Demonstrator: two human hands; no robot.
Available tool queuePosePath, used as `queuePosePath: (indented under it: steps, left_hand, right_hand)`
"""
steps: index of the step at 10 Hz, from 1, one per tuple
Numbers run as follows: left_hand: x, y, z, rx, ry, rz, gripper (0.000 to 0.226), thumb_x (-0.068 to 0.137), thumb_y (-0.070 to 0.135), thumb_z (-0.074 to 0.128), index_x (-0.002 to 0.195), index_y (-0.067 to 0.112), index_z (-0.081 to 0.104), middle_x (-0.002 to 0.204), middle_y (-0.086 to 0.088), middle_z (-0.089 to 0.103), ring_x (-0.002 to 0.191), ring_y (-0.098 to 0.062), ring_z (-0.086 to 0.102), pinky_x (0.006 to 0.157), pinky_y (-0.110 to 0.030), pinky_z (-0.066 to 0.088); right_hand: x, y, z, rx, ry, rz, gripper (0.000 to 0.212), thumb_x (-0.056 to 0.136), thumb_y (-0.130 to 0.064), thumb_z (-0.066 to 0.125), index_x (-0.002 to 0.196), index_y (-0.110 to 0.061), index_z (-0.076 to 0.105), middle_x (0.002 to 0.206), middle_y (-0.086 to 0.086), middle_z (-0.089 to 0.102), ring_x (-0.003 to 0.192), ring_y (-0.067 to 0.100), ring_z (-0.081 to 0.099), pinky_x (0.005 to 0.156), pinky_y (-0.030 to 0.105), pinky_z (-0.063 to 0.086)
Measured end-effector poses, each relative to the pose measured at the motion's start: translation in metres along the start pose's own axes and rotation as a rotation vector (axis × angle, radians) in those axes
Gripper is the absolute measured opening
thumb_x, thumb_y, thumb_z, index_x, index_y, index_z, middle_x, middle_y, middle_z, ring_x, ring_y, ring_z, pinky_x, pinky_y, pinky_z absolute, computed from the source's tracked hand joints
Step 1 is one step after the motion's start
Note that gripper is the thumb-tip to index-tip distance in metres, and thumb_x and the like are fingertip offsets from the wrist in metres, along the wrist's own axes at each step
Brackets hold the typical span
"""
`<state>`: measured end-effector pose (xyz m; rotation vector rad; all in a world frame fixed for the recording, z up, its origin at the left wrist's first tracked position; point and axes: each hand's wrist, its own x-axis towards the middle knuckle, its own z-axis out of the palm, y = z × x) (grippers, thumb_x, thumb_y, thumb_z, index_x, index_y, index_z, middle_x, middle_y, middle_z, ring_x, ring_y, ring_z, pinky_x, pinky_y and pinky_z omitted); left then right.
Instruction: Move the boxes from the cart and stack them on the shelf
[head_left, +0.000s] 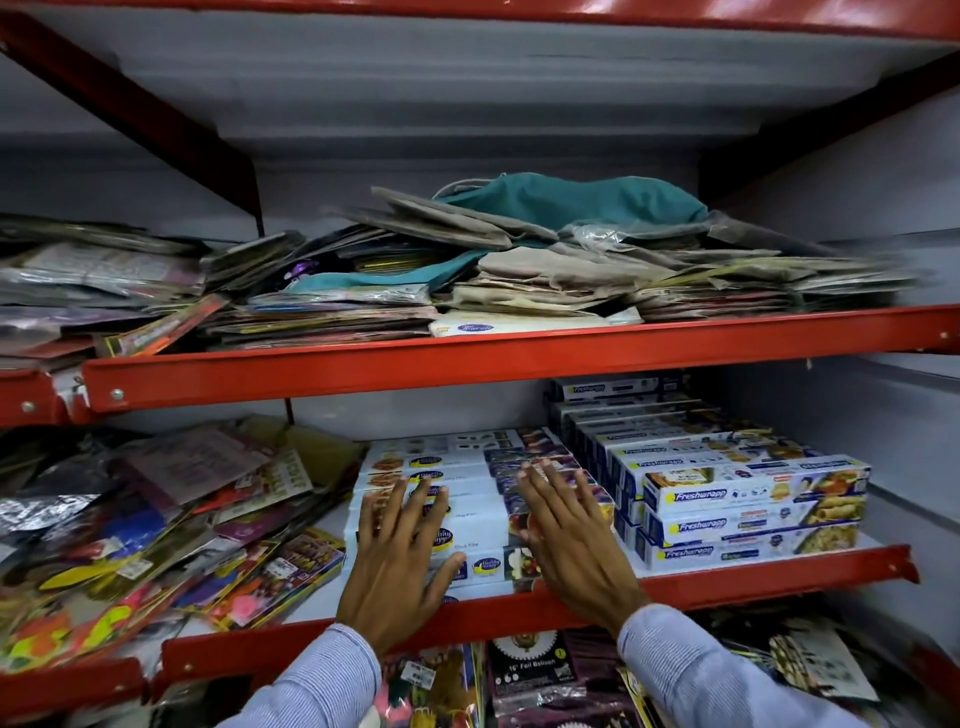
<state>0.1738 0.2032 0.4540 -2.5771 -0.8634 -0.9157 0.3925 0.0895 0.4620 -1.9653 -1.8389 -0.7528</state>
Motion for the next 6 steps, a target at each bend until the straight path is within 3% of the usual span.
queuePosePath:
  steps: [1, 3, 4, 5, 6]
  left_hand:
    - [-0.003, -0.003, 0.005, 0.112, -0.064, 0.013, 0.069, 0.096, 0.058, 0.033, 0.151, 0.018, 0.021, 0.159, -0.013, 0.025, 0.146, -0.035, 0.019, 0.112, -0.068, 0.017]
    - [-0.001, -0.003, 0.008, 0.223, -0.147, -0.001, 0.071, 0.095, 0.056, 0.025, 0.150, 0.012, 0.023, 0.157, -0.019, 0.028, 0.145, -0.040, 0.019, 0.109, -0.073, 0.016]
    - [-0.003, 0.001, 0.002, 0.245, -0.135, -0.018, 0.071, 0.095, 0.056, 0.025, 0.150, 0.011, 0.023, 0.159, -0.020, 0.019, 0.147, -0.040, 0.012, 0.108, -0.074, 0.016]
    - [-0.005, 0.010, -0.026, 0.182, -0.038, -0.023, 0.075, 0.097, 0.056, 0.036, 0.151, 0.009, 0.015, 0.161, -0.017, 0.012, 0.148, -0.037, 0.002, 0.110, -0.073, 0.012]
    - [0.003, 0.024, -0.067, 0.118, 0.156, -0.007, 0.081, 0.095, 0.056, 0.041, 0.152, 0.007, 0.011, 0.162, -0.016, 0.007, 0.148, -0.037, 0.000, 0.112, -0.072, 0.008]
  right_hand:
    - [-0.003, -0.005, 0.011, -0.067, 0.006, 0.038, 0.063, 0.101, -0.040, 0.029, 0.152, -0.013, 0.004, 0.163, 0.005, 0.002, 0.150, 0.024, -0.003, 0.118, 0.056, 0.003]
    - [-0.002, -0.008, 0.018, -0.071, 0.001, 0.075, 0.064, 0.102, -0.037, 0.030, 0.152, -0.013, -0.001, 0.163, 0.005, -0.002, 0.150, 0.025, -0.005, 0.118, 0.058, 0.007]
    - [-0.003, -0.010, 0.017, -0.060, 0.003, 0.102, 0.065, 0.101, -0.036, 0.032, 0.152, -0.013, -0.001, 0.163, 0.005, -0.004, 0.150, 0.025, -0.005, 0.118, 0.059, 0.011]
    - [-0.001, -0.024, -0.004, -0.023, 0.062, 0.082, 0.062, 0.101, -0.039, 0.025, 0.152, -0.015, 0.000, 0.163, 0.003, -0.003, 0.150, 0.023, -0.003, 0.118, 0.056, 0.011]
    - [0.010, -0.038, -0.047, 0.102, 0.237, 0.083, 0.059, 0.100, -0.039, 0.023, 0.153, -0.018, 0.006, 0.163, 0.000, 0.004, 0.150, 0.019, -0.001, 0.119, 0.055, 0.010]
